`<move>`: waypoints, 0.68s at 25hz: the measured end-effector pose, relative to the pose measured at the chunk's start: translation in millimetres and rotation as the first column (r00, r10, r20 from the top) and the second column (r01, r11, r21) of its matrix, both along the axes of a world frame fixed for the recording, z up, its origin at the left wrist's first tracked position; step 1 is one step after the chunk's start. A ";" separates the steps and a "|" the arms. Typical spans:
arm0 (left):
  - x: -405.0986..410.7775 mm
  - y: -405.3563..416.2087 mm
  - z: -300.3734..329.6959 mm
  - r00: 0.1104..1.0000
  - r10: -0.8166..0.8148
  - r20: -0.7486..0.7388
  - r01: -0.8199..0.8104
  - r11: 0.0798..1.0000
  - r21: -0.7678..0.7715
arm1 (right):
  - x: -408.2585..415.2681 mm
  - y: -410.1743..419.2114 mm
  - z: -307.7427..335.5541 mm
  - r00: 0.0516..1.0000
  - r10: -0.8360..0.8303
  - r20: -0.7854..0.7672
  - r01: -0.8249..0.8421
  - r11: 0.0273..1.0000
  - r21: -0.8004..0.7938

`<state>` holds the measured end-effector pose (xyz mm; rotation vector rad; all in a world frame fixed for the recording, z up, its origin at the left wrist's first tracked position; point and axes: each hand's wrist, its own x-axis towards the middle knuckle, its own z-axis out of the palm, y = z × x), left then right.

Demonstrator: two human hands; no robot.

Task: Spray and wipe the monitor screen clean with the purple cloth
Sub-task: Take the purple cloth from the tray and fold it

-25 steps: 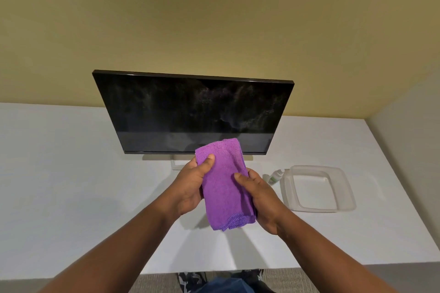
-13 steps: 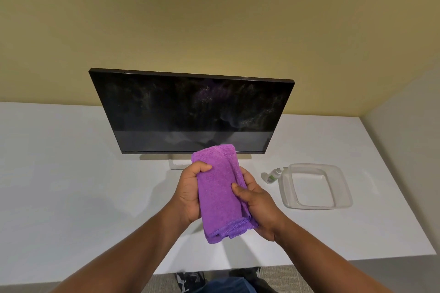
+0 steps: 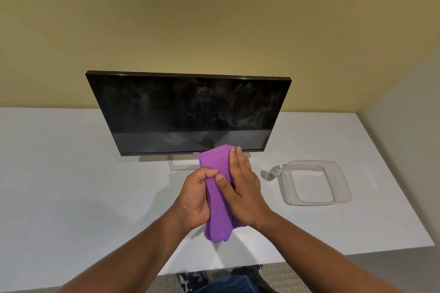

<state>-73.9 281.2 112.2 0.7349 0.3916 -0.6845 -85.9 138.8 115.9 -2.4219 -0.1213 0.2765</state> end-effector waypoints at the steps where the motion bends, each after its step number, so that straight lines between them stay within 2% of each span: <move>1: -1.4 0.7 -1.1 1.000 -0.003 -0.016 0.003 1.000 0.007 | -0.4 -2.7 -0.7 0.999 -0.022 -0.029 0.021 1.000 -0.022; 3: -2.8 3.5 -3.4 0.999 0.007 -0.032 -0.007 1.000 0.013 | -7.9 -5.0 -1.6 0.999 -0.019 0.031 0.021 0.996 -0.082; 5: -2.4 5.7 -2.6 0.999 0.044 -0.015 -0.045 0.999 -0.018 | -18.8 -2.1 -3.6 0.991 0.049 0.128 -0.041 0.997 -0.069; 6: -2.2 6.7 -2.3 0.998 0.066 -0.010 -0.066 0.997 -0.034 | -22.9 1.0 -5.1 0.987 0.093 0.128 -0.088 0.995 -0.050; 10: -4.2 4.3 -2.9 0.990 0.139 -0.023 -0.140 0.989 -0.039 | -25.3 6.4 -4.1 0.981 0.173 -0.085 -0.172 0.985 0.009; 14: -4.7 -1.1 -1.3 0.975 0.204 -0.083 -0.206 0.978 -0.020 | -29.9 0.7 -5.3 0.976 0.200 -0.086 -0.203 0.979 -0.027; 17: -5.7 -4.3 -3.4 0.975 0.185 -0.120 -0.184 0.983 0.012 | -36.0 -7.8 -13.4 0.973 0.220 -0.075 -0.222 0.975 -0.019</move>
